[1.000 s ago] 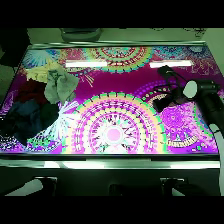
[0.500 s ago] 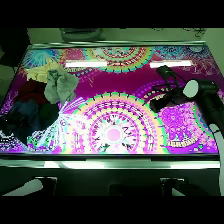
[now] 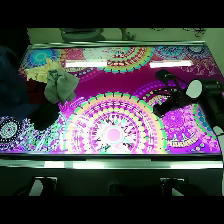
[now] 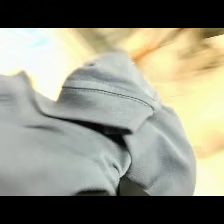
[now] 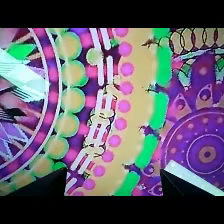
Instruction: Fold the shirts.
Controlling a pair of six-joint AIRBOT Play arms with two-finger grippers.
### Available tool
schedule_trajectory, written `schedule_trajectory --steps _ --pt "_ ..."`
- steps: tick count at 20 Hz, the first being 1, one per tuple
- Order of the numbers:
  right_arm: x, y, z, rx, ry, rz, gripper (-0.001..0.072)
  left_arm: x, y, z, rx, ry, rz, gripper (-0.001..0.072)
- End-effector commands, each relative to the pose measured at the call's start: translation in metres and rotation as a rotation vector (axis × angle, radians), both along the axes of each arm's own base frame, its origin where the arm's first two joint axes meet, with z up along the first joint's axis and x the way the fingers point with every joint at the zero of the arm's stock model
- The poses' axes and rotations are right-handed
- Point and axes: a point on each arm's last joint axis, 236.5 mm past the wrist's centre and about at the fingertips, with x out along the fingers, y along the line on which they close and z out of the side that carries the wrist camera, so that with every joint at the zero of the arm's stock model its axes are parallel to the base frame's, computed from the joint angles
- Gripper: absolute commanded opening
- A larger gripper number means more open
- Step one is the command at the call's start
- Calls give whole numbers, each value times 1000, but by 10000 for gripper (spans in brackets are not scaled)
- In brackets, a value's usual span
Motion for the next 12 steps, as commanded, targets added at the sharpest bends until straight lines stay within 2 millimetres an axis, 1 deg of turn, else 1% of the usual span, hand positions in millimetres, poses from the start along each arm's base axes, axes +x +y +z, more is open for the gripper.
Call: schedule_trajectory --steps 1,3,4,5,6,7,8,9,10,11,12 --pt "-1 -29 39 -116 -104 -10 669 -54 -104 73 -74 -215 -258 25" --pt "-4 -45 77 -167 -196 -46 672 -60 -151 66 -103 -185 -421 25" --pt "-8 -53 95 -186 -237 -66 672 -59 -174 58 -111 -155 -506 25" --pt "-15 -60 112 -209 -271 -82 673 -57 -198 46 -107 -121 -589 26" --pt "-22 -67 127 -227 -295 -102 673 -53 -221 30 -91 -79 -666 26" --pt "-32 -75 138 -245 -315 -122 673 -49 -245 9 -58 -26 -739 26" --pt "-41 -81 146 -256 -325 -144 673 -45 -271 -23 -30 64 -815 26" --pt "-52 -83 149 -261 -316 -152 673 -44 -297 -61 2 172 -895 27" --pt "-65 -85 148 -264 -288 -159 672 -47 -321 -100 29 285 -974 27" --pt "-78 -87 143 -265 -240 -165 672 -55 -346 -143 55 402 -1056 27" --pt "-90 -88 137 -268 -188 -171 671 -64 -369 -180 85 486 -1132 27"
